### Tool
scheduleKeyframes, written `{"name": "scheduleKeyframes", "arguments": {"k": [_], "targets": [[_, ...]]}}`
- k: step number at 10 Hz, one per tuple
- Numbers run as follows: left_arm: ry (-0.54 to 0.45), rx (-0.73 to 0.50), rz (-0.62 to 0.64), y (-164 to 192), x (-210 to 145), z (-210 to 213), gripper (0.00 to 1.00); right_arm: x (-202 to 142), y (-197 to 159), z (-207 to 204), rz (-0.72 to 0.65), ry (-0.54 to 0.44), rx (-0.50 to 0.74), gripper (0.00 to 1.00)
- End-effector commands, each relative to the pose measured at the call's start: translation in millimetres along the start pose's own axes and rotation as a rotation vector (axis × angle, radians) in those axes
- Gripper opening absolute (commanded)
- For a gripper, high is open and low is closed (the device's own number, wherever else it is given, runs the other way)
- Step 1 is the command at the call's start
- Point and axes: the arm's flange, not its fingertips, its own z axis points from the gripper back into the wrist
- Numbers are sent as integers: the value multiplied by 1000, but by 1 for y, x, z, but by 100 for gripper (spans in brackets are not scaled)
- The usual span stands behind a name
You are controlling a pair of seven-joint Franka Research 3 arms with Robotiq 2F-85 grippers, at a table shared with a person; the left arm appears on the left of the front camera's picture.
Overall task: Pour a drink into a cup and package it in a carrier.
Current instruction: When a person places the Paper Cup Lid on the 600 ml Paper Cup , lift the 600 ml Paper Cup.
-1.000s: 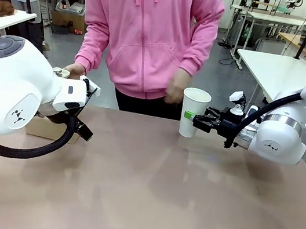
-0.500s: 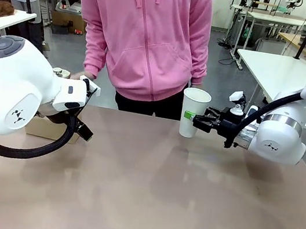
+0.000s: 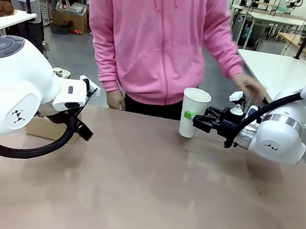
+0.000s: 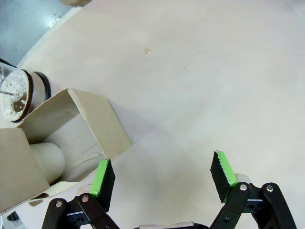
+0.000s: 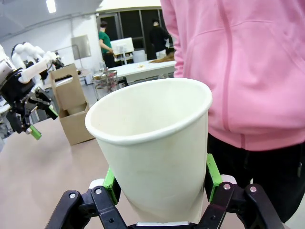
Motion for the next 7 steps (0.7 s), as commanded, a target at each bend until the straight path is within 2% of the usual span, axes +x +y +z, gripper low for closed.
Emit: {"name": "scheduleKeyframes", "arguments": {"k": [1, 7], "targets": [[-1, -2, 1, 0, 0, 0, 100, 3, 4, 0, 12, 6, -6, 80], [-1, -2, 1, 0, 0, 0, 100, 3, 4, 0, 12, 6, -6, 80]]}}
